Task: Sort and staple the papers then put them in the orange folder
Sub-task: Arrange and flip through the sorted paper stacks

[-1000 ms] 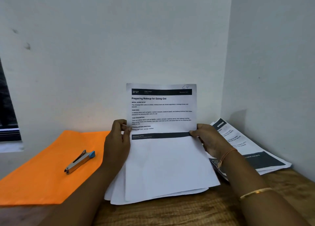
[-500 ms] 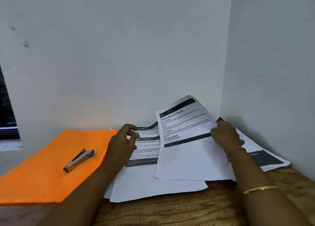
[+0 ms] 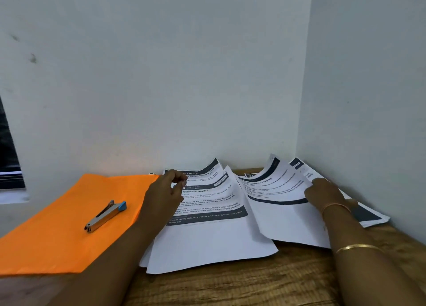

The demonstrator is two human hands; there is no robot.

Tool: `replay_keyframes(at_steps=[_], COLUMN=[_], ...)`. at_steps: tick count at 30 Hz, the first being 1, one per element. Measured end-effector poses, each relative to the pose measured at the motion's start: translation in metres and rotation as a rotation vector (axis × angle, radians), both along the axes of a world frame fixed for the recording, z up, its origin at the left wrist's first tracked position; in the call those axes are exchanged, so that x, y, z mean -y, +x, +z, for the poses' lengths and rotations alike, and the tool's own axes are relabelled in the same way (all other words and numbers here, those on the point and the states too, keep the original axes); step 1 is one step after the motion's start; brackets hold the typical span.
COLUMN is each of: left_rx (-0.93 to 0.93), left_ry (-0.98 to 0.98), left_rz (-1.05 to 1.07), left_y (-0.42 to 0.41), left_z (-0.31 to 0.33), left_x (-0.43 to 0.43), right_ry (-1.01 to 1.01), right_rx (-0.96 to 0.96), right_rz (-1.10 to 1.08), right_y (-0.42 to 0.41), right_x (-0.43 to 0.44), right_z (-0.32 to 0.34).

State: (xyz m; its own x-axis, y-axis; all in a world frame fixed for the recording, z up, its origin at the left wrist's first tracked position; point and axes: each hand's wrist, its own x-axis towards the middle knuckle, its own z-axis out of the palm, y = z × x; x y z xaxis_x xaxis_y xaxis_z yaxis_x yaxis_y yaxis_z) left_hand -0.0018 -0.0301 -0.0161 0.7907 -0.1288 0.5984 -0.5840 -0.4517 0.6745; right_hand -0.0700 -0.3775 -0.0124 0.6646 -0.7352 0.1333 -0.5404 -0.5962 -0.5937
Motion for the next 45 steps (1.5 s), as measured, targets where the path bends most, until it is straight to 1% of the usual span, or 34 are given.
replay_keyframes(at_steps=[3, 4, 6, 8, 11, 13, 14, 17, 19, 22, 25, 29, 33, 42, 45], left_rx=[-0.004, -0.004, -0.001, 0.002, 0.022, 0.049, 0.048, -0.052, -0.142, -0.195, -0.217, -0.250, -0.332, -0.386, -0.390], left_ry=[0.014, 0.014, 0.018, 0.024, 0.038, 0.066, 0.093, 0.187, 0.266, 0.339, 0.370, 0.464, 0.534, 0.625, 0.653], left_rz=[0.011, 0.011, 0.014, 0.019, 0.032, 0.059, 0.082, 0.160, 0.213, 0.255, 0.263, 0.265, 0.240, 0.263, 0.256], left_y=[0.001, 0.000, 0.000, 0.000, -0.001, 0.000, 0.001, 0.008, 0.013, 0.017, 0.018, 0.022, 0.027, 0.032, 0.030], left_z=[0.000, 0.000, 0.001, 0.001, 0.001, 0.001, 0.000, -0.006, -0.011, -0.014, -0.014, -0.017, -0.023, -0.026, -0.023], left_x=[0.000, 0.000, 0.000, 0.000, 0.000, 0.000, -0.001, -0.006, -0.010, -0.014, -0.014, -0.015, -0.017, -0.018, -0.017], right_ry=[-0.106, -0.167, -0.261, -0.291, -0.178, -0.083, -0.062, -0.074, -0.090, -0.108, -0.119, -0.134, -0.208, -0.217, -0.219], right_rx=[-0.098, -0.098, -0.027, 0.018, 0.080, 0.012, -0.052, -0.195, -0.277, -0.366, -0.398, -0.414, -0.468, -0.462, -0.393], right_rz=[-0.091, -0.125, -0.107, 0.016, 0.344, 0.552, 0.613, 0.677, 0.684, 0.669, 0.640, 0.648, 0.564, 0.516, 0.481], right_y=[-0.003, -0.003, -0.001, 0.006, 0.015, 0.016, 0.016, 0.017, 0.017, 0.019, 0.022, 0.027, 0.030, 0.030, 0.025], right_x=[-0.016, -0.022, -0.033, -0.045, -0.068, -0.085, -0.091, -0.095, -0.092, -0.084, -0.079, -0.072, -0.063, -0.058, -0.066], right_z=[0.002, 0.004, 0.011, 0.018, 0.018, 0.015, 0.012, 0.004, 0.003, 0.000, -0.003, -0.007, -0.009, -0.011, -0.005])
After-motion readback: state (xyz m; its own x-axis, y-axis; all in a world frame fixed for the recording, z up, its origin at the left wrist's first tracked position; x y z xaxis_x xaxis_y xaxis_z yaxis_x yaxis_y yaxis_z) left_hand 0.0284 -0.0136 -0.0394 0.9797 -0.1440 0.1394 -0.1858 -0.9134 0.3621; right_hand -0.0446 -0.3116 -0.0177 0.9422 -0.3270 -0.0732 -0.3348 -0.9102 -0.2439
